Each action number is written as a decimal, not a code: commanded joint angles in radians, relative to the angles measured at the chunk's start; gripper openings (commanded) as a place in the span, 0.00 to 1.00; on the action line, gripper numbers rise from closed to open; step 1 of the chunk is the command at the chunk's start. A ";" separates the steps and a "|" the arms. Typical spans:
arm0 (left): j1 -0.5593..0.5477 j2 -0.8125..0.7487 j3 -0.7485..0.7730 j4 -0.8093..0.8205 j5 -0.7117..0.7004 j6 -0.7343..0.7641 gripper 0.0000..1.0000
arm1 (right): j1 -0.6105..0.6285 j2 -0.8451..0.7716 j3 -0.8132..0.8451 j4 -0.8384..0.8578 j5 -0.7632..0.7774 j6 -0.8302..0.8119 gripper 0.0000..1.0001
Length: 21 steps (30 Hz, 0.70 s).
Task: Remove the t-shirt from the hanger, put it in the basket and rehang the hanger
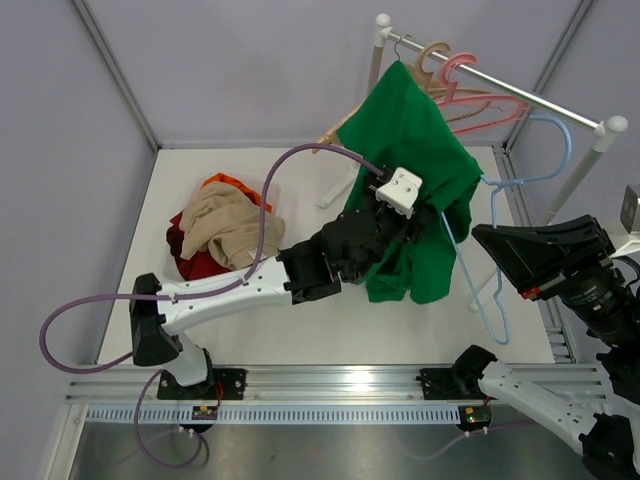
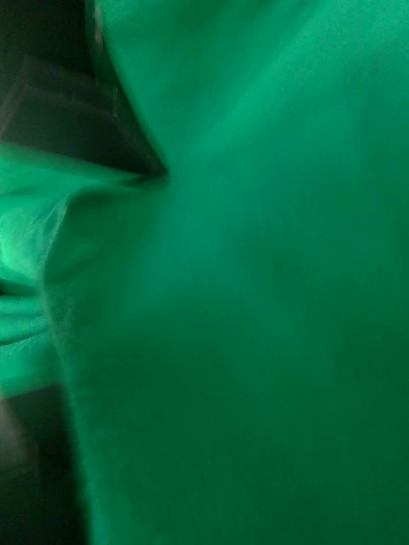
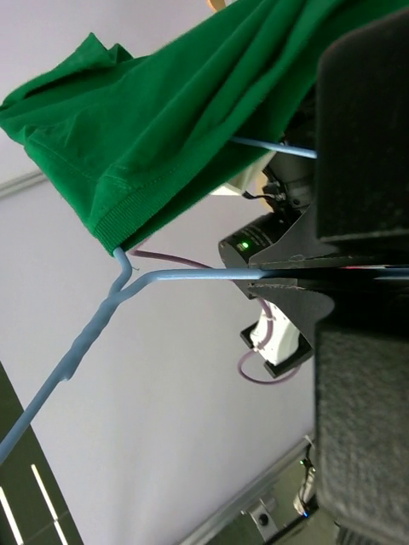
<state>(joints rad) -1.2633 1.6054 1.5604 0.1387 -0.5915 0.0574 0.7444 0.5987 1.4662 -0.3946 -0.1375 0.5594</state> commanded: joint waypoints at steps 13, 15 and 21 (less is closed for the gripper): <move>0.024 -0.499 -0.217 -0.155 -0.125 0.045 0.00 | 0.001 -0.175 0.022 -0.161 -0.014 0.028 0.00; 0.063 -0.547 -0.191 -0.220 -0.102 0.036 0.00 | 0.001 -0.201 -0.023 -0.193 -0.007 0.033 0.00; 0.227 -0.598 0.070 -0.485 0.001 0.038 0.00 | 0.001 -0.258 -0.089 -0.361 0.194 0.011 0.00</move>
<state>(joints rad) -1.1011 1.0267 1.4963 -0.2390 -0.6415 0.0925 0.7444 0.3653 1.3922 -0.6750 -0.0635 0.5873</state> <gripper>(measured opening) 0.059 0.052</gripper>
